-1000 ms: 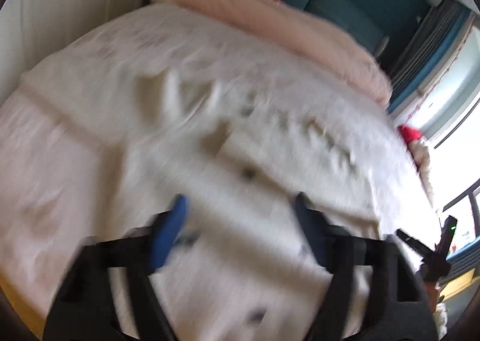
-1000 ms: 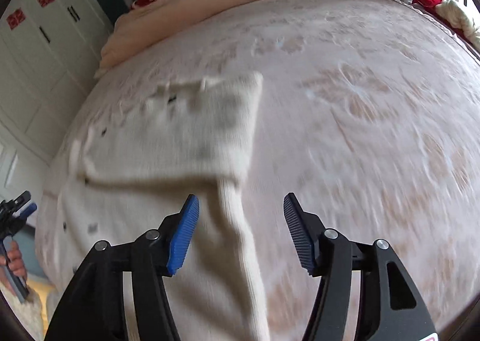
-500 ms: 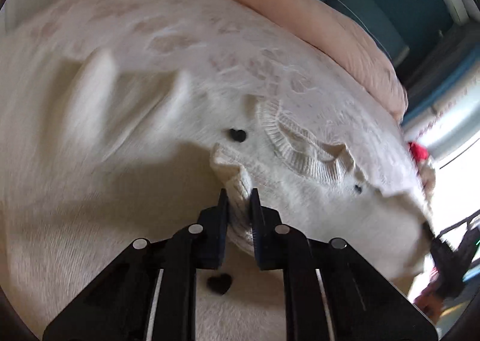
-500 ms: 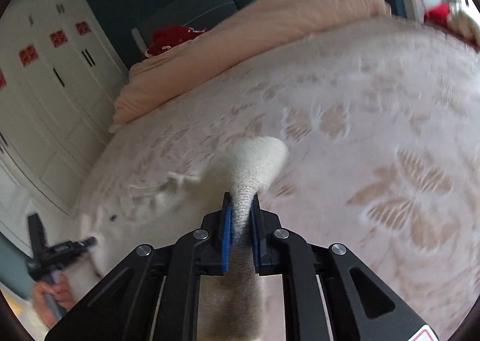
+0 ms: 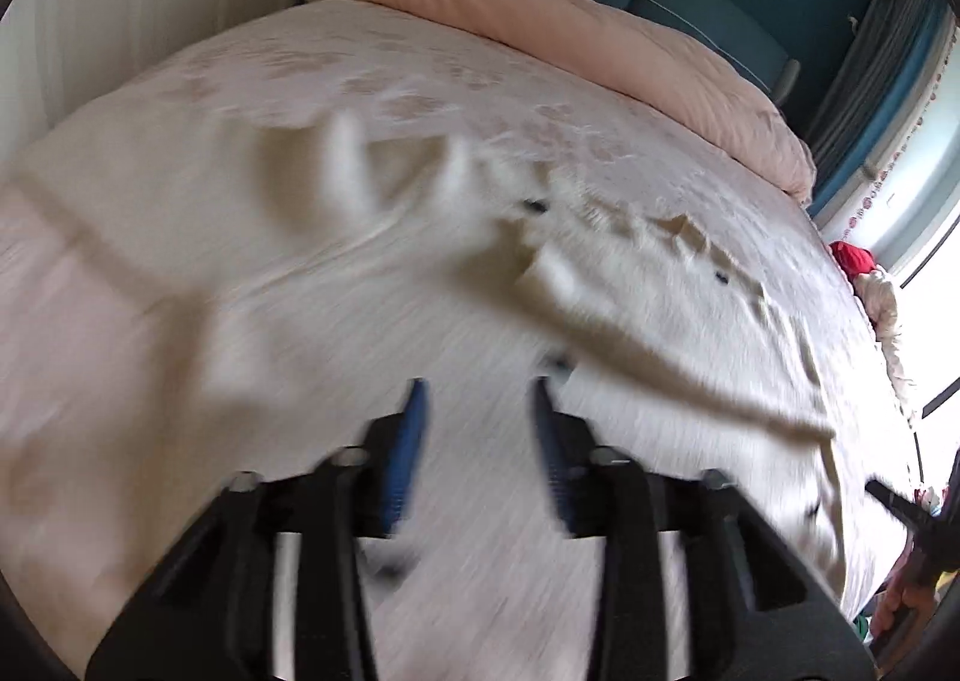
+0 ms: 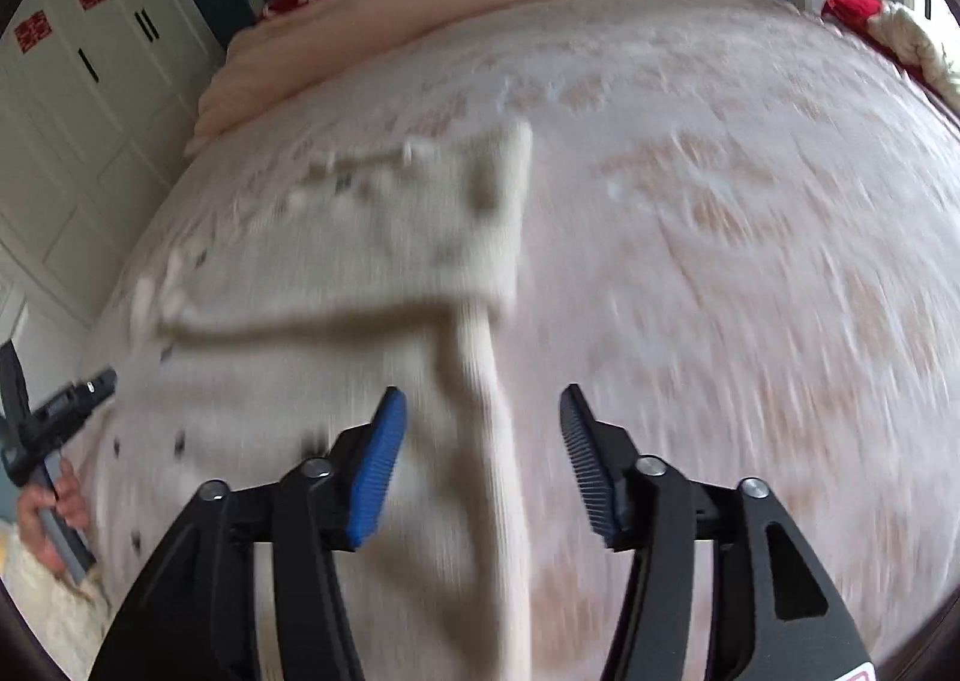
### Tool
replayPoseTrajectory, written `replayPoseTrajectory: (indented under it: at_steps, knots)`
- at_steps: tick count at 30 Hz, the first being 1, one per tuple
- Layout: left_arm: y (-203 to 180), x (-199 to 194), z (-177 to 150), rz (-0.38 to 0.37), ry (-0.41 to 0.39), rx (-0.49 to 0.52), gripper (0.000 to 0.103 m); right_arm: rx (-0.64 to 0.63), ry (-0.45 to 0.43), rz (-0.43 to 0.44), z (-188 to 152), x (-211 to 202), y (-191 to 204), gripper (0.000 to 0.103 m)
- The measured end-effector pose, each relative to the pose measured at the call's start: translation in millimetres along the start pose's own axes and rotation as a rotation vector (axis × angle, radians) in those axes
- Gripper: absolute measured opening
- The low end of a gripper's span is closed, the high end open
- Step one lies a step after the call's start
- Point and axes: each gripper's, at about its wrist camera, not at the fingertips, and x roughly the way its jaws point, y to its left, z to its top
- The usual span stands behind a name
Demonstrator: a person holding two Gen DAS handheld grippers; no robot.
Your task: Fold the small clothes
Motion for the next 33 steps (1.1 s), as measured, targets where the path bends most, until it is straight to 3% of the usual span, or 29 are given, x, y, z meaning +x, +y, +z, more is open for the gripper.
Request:
replayPoseTrajectory:
  at_steps: [3, 6, 7, 8, 9, 10, 11, 12, 15, 18, 19, 20, 21, 22, 23, 24, 25, 27, 30, 33]
  knots:
    - [30, -34, -25, 0.067, 0.031, -0.055, 0.061, 0.042, 0.109, 0.004, -56, -15, -12, 0.057]
    - [65, -58, -59, 0.122, 0.113, -0.152, 0.064, 0.071, 0.220, 0.030, -103, -16, -10, 0.058]
    - [74, -58, -66, 0.114, 0.140, -0.178, 0.063, 0.051, 0.218, 0.036, -111, -17, -5, 0.056]
    - [79, -57, -74, 0.100, 0.177, -0.208, 0.062, 0.014, 0.219, 0.030, -114, -17, 1, 0.046]
    - [82, -56, -81, 0.092, 0.207, -0.213, 0.053, -0.009, 0.226, 0.036, -114, -18, 5, 0.007]
    - [78, -58, -84, 0.137, 0.207, -0.166, 0.032, -0.013, 0.234, 0.060, -111, -18, 8, 0.009]
    - [74, -60, -84, 0.146, 0.221, -0.124, 0.021, 0.004, 0.231, 0.087, -106, -24, 9, 0.009]
    - [71, -63, -83, 0.083, 0.258, -0.120, 0.011, -0.004, 0.217, 0.084, -103, -31, 11, 0.008]
    - [74, -70, -90, 0.073, 0.310, -0.126, 0.010, -0.033, 0.198, 0.040, -102, -55, 10, 0.008]
    - [81, -73, -94, 0.062, 0.314, -0.135, 0.011, -0.081, 0.272, -0.066, -115, -35, 8, 0.010]
    - [84, -77, -88, 0.042, 0.298, -0.160, 0.011, -0.084, 0.285, -0.100, -118, -30, 6, 0.019]
    - [92, -83, -78, 0.020, 0.254, -0.188, 0.012, -0.054, 0.268, -0.094, -116, -31, 6, 0.019]
    - [96, -86, -70, 0.010, 0.219, -0.202, 0.017, -0.036, 0.242, -0.090, -113, -34, 8, 0.021]
    - [105, -89, -51, 0.003, 0.150, -0.222, 0.030, -0.031, 0.211, -0.094, -107, -38, 12, 0.026]
    - [118, -94, -26, 0.031, 0.070, -0.244, 0.039, -0.040, 0.164, -0.113, -98, -45, 19, 0.032]
    - [128, -97, -10, 0.065, 0.016, -0.261, 0.052, -0.052, 0.125, -0.125, -91, -50, 27, 0.044]
    - [144, -99, 12, 0.111, -0.060, -0.285, 0.059, -0.063, 0.079, -0.118, -83, -56, 37, 0.051]
    - [180, -91, 56, 0.173, -0.148, -0.340, 0.066, -0.077, 0.040, -0.093, -75, -62, 50, 0.051]
    - [232, -67, 104, 0.287, -0.189, -0.416, 0.067, -0.135, 0.010, -0.064, -71, -60, 84, 0.051]
    - [283, -30, 132, 0.352, -0.138, -0.497, 0.066, -0.168, 0.031, -0.026, -75, -48, 109, 0.052]
